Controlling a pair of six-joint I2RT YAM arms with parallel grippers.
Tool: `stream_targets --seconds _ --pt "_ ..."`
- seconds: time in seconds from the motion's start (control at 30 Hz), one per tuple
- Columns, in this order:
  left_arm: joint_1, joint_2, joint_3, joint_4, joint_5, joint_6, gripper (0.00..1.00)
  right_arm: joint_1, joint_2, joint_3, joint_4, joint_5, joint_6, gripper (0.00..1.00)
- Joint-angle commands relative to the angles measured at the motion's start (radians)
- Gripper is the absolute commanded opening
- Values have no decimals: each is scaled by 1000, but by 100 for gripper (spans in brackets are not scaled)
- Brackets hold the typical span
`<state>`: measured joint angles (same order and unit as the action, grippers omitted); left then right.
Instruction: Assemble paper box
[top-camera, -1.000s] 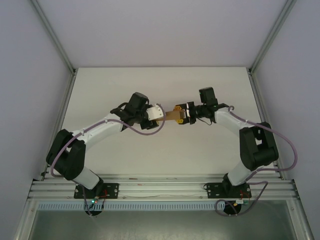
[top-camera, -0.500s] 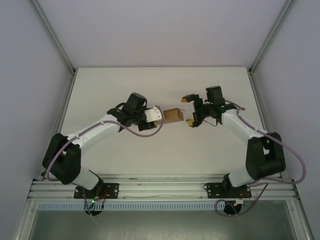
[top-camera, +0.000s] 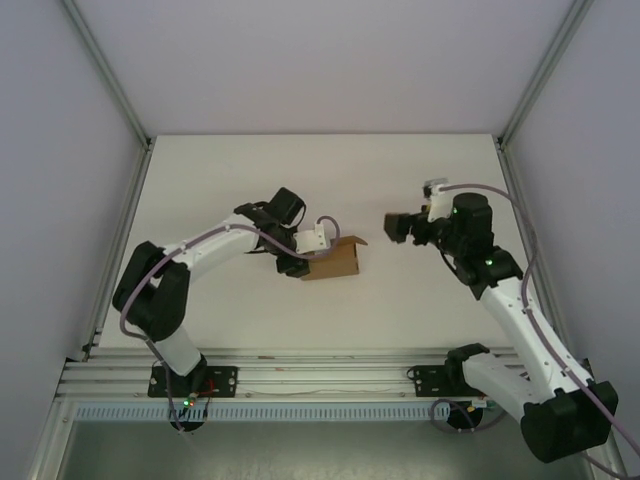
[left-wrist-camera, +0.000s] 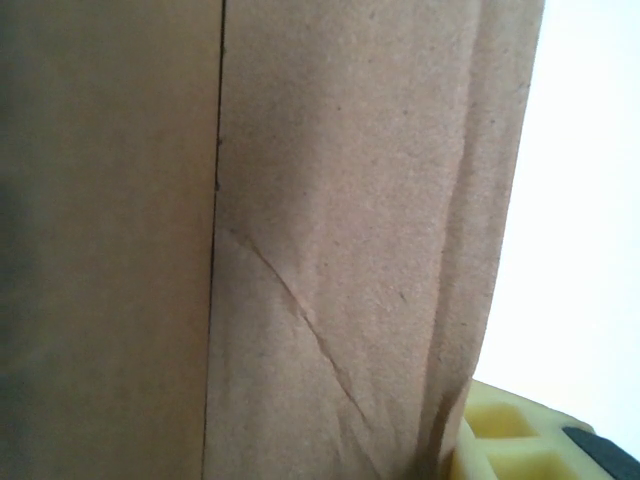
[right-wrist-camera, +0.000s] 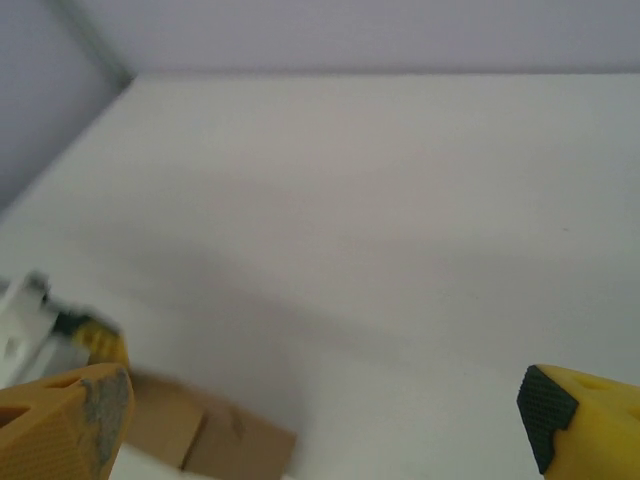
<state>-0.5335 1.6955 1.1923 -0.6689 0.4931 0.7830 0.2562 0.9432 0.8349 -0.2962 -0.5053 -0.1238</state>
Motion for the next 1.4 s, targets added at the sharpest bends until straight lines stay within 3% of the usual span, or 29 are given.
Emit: stream_targets --seconds 0.0,0.13,0.23,0.4,0.57,0.67,0.8,0.97,1.03,1.17,1.37 --pt "-25 43 67 -91 0 -13 43 33 36 49 -172 -128 -302 99" --pt "-49 99 124 -122 -45 -12 43 100 149 106 -290 -129 -411 93" --pt "-58 129 152 -140 -47 -3 43 154 242 153 -305 -38 -448 86" --pt "-69 148 186 -155 -58 -6 43 174 377 231 -326 17 -481 69" --pt "-75 145 191 -154 -60 3 43 181 448 264 -335 48 -510 66" --pt "-76 147 197 -161 -67 5 43 180 475 279 -328 70 -517 56" --pt "-77 149 200 -152 -72 -5 43 182 518 315 -379 57 -519 29" --pt "-81 145 208 -144 -76 -7 43 181 535 323 -394 8 -504 10" --pt "-82 149 210 -140 -78 -9 43 183 536 324 -389 -10 -475 0" --pt "-83 150 219 -132 -82 -19 43 184 512 320 -365 -18 -355 0" --pt "-86 154 220 -104 -96 -51 44 196 458 312 -289 -50 97 0"
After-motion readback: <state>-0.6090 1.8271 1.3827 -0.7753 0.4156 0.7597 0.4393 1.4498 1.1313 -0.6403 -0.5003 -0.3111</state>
